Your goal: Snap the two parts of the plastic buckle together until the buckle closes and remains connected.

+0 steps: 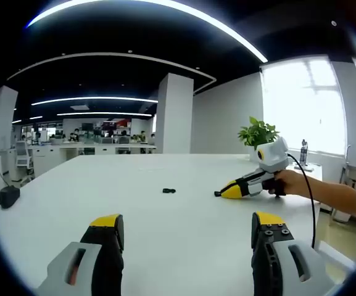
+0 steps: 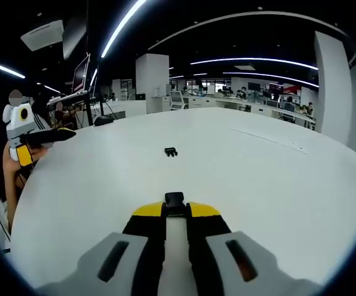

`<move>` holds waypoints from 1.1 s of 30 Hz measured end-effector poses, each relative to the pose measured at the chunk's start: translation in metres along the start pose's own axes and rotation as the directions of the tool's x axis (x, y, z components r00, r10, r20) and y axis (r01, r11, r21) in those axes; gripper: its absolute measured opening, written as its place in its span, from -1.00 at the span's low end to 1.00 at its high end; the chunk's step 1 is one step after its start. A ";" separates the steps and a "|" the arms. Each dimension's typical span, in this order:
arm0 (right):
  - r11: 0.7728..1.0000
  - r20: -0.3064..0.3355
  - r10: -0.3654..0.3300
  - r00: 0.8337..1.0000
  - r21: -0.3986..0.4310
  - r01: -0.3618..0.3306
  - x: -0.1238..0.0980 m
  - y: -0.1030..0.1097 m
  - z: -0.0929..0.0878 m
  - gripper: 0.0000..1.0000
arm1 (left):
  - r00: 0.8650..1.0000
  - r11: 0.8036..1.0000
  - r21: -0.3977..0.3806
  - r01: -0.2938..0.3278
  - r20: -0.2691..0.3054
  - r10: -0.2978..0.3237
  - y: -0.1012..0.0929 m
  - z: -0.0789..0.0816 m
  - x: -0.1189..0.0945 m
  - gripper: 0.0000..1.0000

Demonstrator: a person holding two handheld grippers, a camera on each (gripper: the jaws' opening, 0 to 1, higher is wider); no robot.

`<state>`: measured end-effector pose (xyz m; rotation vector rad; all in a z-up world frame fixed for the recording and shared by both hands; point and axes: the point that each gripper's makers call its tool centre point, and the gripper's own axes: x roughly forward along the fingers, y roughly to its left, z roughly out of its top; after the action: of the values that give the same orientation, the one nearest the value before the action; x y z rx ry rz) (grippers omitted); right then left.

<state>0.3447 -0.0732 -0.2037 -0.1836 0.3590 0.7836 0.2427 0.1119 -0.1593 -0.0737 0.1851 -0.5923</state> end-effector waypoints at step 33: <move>0.932 -0.016 0.322 0.947 -0.171 -0.320 -0.005 -0.005 0.002 -0.75 | 1.000 1.000 0.006 0.015 -0.007 -0.015 -0.007 -0.002 0.005 0.73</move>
<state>0.3452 -0.0789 -0.1994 -0.2857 0.3134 1.1409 0.2431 0.1033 -0.1612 -0.0675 0.1900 -0.6081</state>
